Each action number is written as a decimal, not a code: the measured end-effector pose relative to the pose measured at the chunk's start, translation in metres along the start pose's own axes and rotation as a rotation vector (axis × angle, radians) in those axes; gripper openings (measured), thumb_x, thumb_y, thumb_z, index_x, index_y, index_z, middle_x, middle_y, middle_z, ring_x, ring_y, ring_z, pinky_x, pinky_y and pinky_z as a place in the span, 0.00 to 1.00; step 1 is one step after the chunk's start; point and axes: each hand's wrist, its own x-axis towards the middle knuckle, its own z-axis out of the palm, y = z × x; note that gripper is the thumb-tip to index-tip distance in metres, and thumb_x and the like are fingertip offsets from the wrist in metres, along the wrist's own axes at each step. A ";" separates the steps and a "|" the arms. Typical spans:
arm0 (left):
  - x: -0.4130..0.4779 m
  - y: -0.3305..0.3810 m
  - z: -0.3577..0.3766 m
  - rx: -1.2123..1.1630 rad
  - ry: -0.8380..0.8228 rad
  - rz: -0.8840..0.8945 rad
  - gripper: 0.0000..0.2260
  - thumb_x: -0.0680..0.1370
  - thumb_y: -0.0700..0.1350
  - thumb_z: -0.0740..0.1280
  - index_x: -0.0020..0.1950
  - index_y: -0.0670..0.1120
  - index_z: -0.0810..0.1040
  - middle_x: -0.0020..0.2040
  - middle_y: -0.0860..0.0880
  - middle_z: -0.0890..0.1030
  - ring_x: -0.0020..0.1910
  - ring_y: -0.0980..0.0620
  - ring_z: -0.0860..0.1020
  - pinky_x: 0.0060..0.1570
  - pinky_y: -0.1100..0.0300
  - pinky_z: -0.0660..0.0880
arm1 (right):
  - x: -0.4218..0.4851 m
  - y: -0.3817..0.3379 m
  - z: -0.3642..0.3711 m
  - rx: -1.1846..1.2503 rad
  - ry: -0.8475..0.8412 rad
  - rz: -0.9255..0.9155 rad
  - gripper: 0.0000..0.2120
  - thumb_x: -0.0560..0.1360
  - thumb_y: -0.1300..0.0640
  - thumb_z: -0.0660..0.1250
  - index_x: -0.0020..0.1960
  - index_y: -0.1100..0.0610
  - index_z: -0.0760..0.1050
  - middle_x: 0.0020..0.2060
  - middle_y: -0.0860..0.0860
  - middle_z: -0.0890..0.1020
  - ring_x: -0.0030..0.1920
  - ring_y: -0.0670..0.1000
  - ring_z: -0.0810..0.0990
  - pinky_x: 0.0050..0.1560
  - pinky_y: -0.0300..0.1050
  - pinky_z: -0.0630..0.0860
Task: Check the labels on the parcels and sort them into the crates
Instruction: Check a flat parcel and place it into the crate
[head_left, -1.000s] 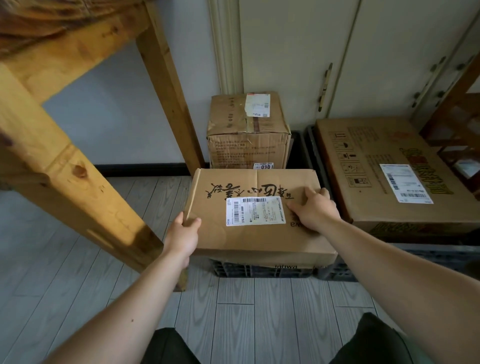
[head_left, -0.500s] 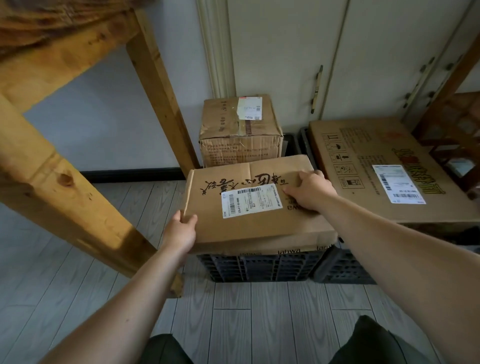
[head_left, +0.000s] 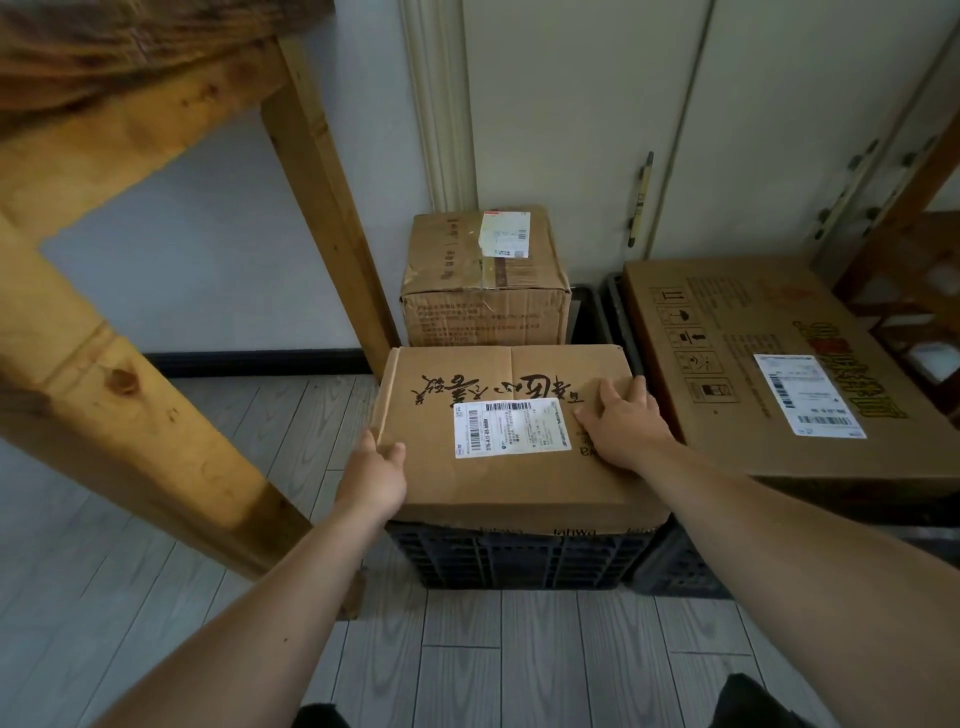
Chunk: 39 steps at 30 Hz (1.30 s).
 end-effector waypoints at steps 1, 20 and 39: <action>0.000 -0.001 0.000 0.019 0.001 0.011 0.25 0.85 0.49 0.54 0.81 0.49 0.50 0.72 0.43 0.70 0.66 0.42 0.73 0.51 0.54 0.70 | -0.001 -0.001 0.001 -0.030 0.011 -0.009 0.33 0.82 0.38 0.49 0.81 0.51 0.44 0.79 0.58 0.41 0.79 0.59 0.43 0.77 0.58 0.48; 0.044 0.017 -0.002 0.538 -0.217 0.251 0.33 0.81 0.63 0.55 0.80 0.56 0.41 0.78 0.56 0.31 0.78 0.47 0.37 0.74 0.38 0.47 | 0.010 -0.012 0.015 -0.154 -0.065 -0.105 0.34 0.79 0.32 0.46 0.80 0.44 0.41 0.80 0.53 0.40 0.79 0.56 0.36 0.77 0.62 0.40; 0.047 0.021 0.000 0.780 -0.237 0.347 0.33 0.80 0.67 0.48 0.79 0.58 0.39 0.79 0.53 0.33 0.76 0.48 0.29 0.76 0.42 0.40 | -0.007 -0.024 0.019 -0.242 -0.059 -0.151 0.33 0.80 0.33 0.44 0.80 0.44 0.42 0.80 0.51 0.42 0.79 0.54 0.39 0.77 0.62 0.42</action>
